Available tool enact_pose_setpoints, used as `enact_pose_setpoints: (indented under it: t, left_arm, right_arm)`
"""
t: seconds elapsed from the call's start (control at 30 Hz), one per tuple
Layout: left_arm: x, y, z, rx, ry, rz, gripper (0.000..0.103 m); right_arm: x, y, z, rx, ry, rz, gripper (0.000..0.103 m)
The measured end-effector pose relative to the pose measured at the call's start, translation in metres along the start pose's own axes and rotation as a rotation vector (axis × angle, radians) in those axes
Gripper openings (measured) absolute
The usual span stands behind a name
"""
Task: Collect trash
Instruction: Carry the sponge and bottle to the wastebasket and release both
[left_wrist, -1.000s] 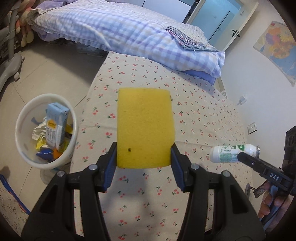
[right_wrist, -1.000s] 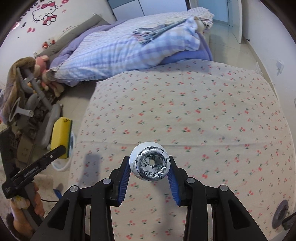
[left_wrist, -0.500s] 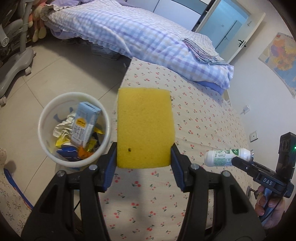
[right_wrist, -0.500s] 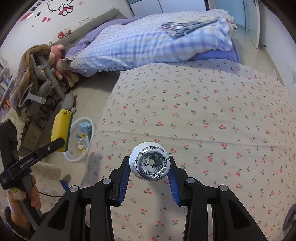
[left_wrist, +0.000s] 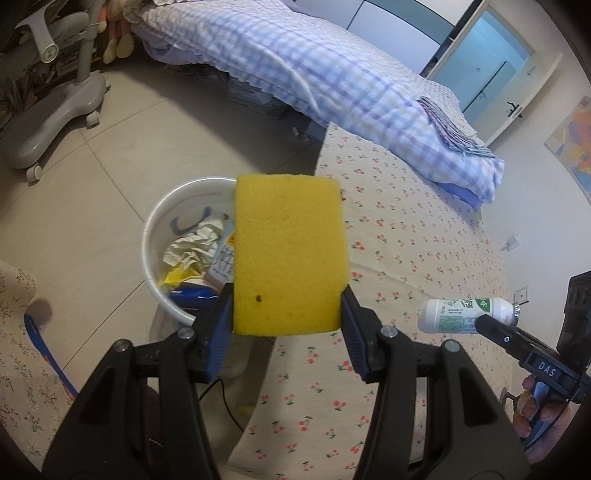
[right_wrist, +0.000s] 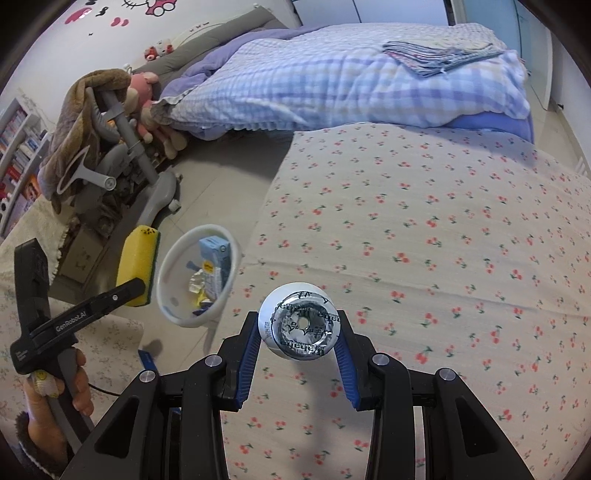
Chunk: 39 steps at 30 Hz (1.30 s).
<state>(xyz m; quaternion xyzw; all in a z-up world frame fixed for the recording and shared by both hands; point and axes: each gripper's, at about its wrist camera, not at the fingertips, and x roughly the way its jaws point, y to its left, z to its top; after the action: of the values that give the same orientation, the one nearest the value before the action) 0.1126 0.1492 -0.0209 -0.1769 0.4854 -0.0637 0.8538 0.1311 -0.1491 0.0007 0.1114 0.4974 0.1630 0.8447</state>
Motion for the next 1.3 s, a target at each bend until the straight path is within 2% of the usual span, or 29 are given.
enact_pose_setpoints:
  t: [0.3, 0.4, 0.43, 0.53, 0.67, 0.77, 1.03, 1.13, 1.17, 1.2, 1.23, 1.3]
  left_arm:
    - [0.000, 0.035, 0.005, -0.067, 0.001, 0.042, 0.056]
    - [0.002, 0.042, 0.010, -0.061, -0.031, 0.007, 0.057]
    - [0.004, 0.044, 0.013, -0.052, -0.039, 0.015, 0.062]
    - [0.010, 0.056, 0.014, -0.092, -0.038, 0.089, 0.088]
    - [0.011, 0.068, 0.012, -0.129, 0.000, 0.143, 0.090]
    - [0.008, 0.079, 0.006, -0.142, 0.030, 0.217, 0.097]
    - [-0.005, 0.094, -0.006, -0.110, 0.039, 0.276, 0.097]
    - [-0.010, 0.097, -0.008, -0.097, 0.032, 0.277, 0.097]
    - [-0.011, 0.098, -0.008, -0.100, 0.030, 0.272, 0.098]
    - [-0.012, 0.098, -0.009, -0.104, 0.028, 0.268, 0.098]
    - [-0.013, 0.098, -0.009, -0.107, 0.025, 0.262, 0.098]
    - [-0.016, 0.097, -0.008, -0.108, 0.016, 0.248, 0.099]
  right_arm:
    - [0.023, 0.039, 0.011, -0.038, 0.007, 0.080, 0.040]
    - [0.033, 0.052, 0.014, -0.042, 0.010, 0.097, 0.040]
    - [0.036, 0.055, 0.015, -0.042, 0.010, 0.100, 0.040]
    - [0.048, 0.066, 0.019, -0.041, 0.012, 0.112, 0.040]
    - [0.064, 0.076, 0.022, -0.037, 0.028, 0.125, 0.040]
    - [0.075, 0.084, 0.024, -0.042, 0.039, 0.136, 0.040]
    - [0.100, 0.108, 0.024, -0.061, 0.083, 0.195, 0.040]
    - [0.112, 0.119, 0.026, -0.075, 0.072, 0.249, 0.042]
    - [0.113, 0.120, 0.027, -0.077, 0.059, 0.250, 0.052]
    - [0.113, 0.120, 0.028, -0.073, 0.046, 0.239, 0.067]
    - [0.110, 0.119, 0.029, -0.067, 0.029, 0.231, 0.072]
    - [0.103, 0.114, 0.030, -0.062, 0.007, 0.220, 0.073]
